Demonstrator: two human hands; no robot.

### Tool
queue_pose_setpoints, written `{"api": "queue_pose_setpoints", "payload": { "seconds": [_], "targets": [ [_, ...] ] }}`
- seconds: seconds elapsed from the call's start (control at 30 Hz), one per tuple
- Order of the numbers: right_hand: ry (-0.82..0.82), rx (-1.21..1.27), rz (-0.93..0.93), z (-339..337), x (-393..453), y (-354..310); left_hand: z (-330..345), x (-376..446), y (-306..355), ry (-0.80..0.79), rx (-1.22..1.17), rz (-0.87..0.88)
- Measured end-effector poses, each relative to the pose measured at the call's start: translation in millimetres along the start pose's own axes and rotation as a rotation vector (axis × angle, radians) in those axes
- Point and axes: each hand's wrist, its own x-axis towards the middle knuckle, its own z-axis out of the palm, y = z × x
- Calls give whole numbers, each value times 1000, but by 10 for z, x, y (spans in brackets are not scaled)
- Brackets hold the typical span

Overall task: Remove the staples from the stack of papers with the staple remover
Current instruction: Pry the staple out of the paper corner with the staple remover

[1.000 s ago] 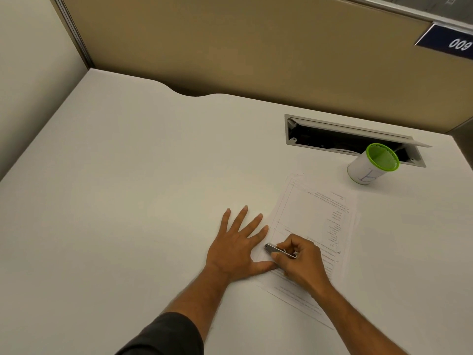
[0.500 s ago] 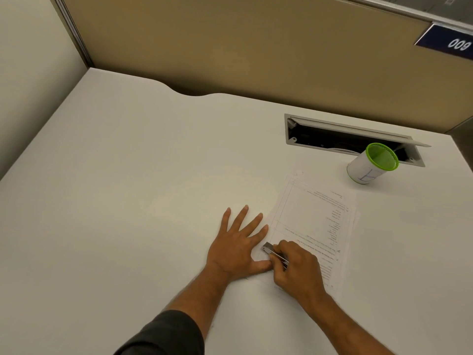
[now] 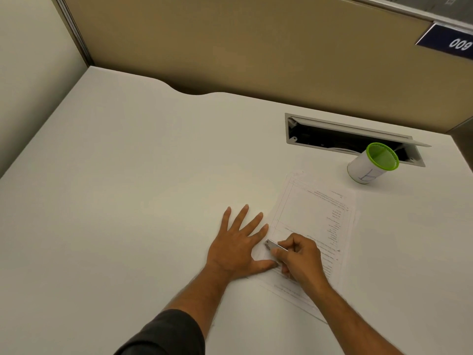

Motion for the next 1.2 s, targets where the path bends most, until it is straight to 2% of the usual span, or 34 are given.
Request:
{"api": "queue_pose_setpoints", "payload": {
  "seconds": [0.2,0.37,0.43,0.63,0.77,1.0,1.2],
  "targets": [
    [-100,162,260,-40,74,-120,1,-4,-3,-10,6,3],
    [-159,192,357,-79,114,-213,-4,-5,0,-18,6,1],
    [-164,188,333,-87,113,-188,-3,-8,1,-20,3,0],
    [-51,51,-5,-120,3,33,-11,6,1,-32,22,-7],
    [-39,-73,-110,-85,-21,53,-13,-2,12,-7,3,-6],
    [5,-162,-145,-25,-12,70,2,4,11,-1,5,-5],
    [44,-119,-113,5,-47,84,-2,7,8,-14,6,-8]
  ]
}}
